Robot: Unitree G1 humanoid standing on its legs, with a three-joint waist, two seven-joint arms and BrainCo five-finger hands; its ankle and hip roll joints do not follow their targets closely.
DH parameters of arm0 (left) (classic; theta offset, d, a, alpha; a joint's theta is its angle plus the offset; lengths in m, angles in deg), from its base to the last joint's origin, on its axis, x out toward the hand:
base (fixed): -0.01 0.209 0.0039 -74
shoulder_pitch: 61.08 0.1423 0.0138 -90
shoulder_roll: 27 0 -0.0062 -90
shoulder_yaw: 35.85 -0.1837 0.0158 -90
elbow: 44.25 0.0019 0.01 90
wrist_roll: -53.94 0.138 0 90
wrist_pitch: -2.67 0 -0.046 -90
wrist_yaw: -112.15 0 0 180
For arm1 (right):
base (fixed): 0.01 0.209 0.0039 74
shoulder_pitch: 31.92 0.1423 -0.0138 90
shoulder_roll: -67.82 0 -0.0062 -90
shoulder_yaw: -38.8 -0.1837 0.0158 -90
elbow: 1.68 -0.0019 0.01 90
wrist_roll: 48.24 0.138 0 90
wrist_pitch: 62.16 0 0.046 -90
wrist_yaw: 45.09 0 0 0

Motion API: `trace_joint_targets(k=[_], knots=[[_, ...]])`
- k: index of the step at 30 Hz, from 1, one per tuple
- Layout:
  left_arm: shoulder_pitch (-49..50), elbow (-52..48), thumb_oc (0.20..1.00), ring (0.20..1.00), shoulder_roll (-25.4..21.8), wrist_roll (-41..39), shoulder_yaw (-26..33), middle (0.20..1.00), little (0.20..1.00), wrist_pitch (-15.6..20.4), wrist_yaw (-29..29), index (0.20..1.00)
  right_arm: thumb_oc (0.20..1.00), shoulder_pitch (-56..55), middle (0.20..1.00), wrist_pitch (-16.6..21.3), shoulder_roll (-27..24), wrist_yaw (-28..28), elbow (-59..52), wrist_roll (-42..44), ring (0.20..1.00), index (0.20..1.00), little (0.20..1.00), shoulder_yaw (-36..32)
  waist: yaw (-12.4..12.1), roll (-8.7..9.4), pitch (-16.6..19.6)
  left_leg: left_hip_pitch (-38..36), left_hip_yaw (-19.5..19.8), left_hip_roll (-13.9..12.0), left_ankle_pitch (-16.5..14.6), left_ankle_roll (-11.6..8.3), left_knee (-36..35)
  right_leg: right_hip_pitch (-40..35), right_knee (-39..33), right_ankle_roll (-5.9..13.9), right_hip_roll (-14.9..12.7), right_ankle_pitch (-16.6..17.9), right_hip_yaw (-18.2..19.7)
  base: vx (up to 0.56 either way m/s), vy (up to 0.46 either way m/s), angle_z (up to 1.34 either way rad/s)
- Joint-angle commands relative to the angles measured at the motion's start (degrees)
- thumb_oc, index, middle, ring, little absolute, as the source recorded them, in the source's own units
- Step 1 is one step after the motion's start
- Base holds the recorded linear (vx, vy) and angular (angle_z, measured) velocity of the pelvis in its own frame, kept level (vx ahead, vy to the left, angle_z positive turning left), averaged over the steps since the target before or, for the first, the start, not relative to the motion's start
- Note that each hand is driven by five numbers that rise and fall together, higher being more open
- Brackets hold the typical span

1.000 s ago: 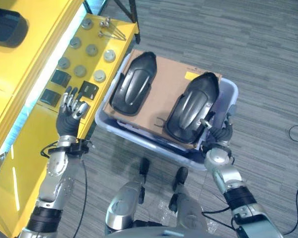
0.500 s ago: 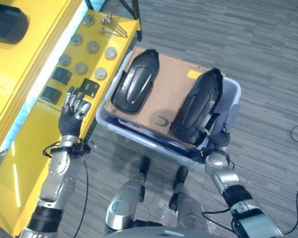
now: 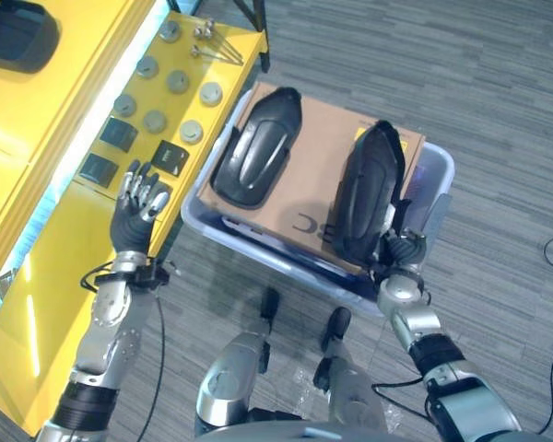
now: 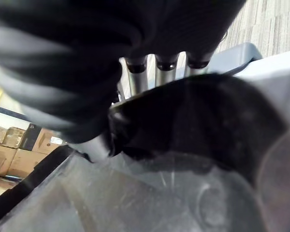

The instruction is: Move parts from the plastic box to the shelf.

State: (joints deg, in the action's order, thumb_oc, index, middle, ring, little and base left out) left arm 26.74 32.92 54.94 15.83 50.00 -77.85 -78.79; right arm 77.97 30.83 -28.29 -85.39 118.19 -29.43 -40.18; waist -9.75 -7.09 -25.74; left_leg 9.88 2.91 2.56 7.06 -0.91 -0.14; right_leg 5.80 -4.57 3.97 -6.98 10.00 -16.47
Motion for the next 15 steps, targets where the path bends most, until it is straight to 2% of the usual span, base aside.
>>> trace_joint_targets(k=[1, 5, 9, 13, 14, 15], knots=[[0.5, -2.9, 1.0, 1.0, -0.4, 0.4, 1.0, 1.0, 1.0, 4.0, 0.7, 1.0, 0.2, -1.1, 0.2, 4.0, -1.0, -2.3, -5.3, 0.4, 0.2, 0.2, 0.2, 0.7, -0.9, 2.03, 2.9, 3.0, -2.5, -0.2, -4.8, 0.17, 5.4, 0.7, 2.7, 3.31, -4.5, -2.2, 0.7, 0.0, 0.0, 0.0], [2.2, -3.8, 1.0, 1.0, -1.1, 0.1, 2.4, 1.0, 1.0, 3.6, 3.2, 1.0, 0.2, -4.7, 0.2, 6.9, -3.5, -3.2, -13.5, 0.2, 0.2, 0.2, 0.2, -4.4, 0.0, 2.93, 4.3, 0.9, -2.7, -0.6, -5.2, 0.39, 4.6, -0.9, 2.2, 3.52, -4.0, -2.3, 1.0, 0.03, -0.016, 0.01], [3.8, -4.4, 1.0, 1.0, -1.4, -0.6, 3.8, 1.0, 1.0, 3.2, 4.4, 1.0, 0.2, -7.6, 0.2, 7.7, -4.6, -3.0, -19.9, -1.8, 0.2, 0.2, 0.2, -7.8, 0.7, 3.6, 5.6, -0.9, -3.0, -0.9, -5.7, 0.48, 4.3, -2.4, 1.9, 3.73, -3.8, -2.4, 1.1, 0.07, -0.017, -0.01], [4.5, -4.2, 1.0, 1.0, -1.5, -0.4, 5.2, 1.0, 1.0, 1.0, 6.3, 1.0, 0.2, -9.9, 0.2, 7.6, -5.7, -1.7, -26.8, -2.3, 0.2, 0.2, 0.2, -10.9, 1.8, 4.63, 8.3, -3.7, -3.7, -1.5, -5.9, 0.42, 3.3, -4.5, 1.2, 3.97, -3.3, -2.6, 1.8, 0.1, -0.03, -0.08], [4.2, -4.0, 1.0, 1.0, -1.6, 0.0, 5.0, 1.0, 1.0, -1.7, 7.2, 1.0, 0.2, -10.2, 0.2, 7.8, -5.8, -1.6, -28.3, -2.2, 0.2, 0.2, 0.2, -11.6, 2.1, 4.91, 9.5, -4.8, -4.0, -1.7, -5.9, 0.37, 2.8, -5.3, 1.0, 4.07, -3.1, -2.7, 1.9, 0.08, -0.03, -0.14], [4.2, -4.0, 1.0, 1.0, -1.6, 0.0, 5.0, 1.0, 1.0, -1.8, 7.2, 1.0, 0.2, -10.3, 0.2, 7.8, -5.8, -1.6, -28.5, -2.2, 0.2, 0.2, 0.2, -11.6, 2.1, 4.91, 9.5, -5.0, -4.0, -1.7, -5.9, 0.36, 2.7, -5.5, 1.0, 4.08, -3.1, -2.7, 1.9, 0.11, -0.038, -0.18]])
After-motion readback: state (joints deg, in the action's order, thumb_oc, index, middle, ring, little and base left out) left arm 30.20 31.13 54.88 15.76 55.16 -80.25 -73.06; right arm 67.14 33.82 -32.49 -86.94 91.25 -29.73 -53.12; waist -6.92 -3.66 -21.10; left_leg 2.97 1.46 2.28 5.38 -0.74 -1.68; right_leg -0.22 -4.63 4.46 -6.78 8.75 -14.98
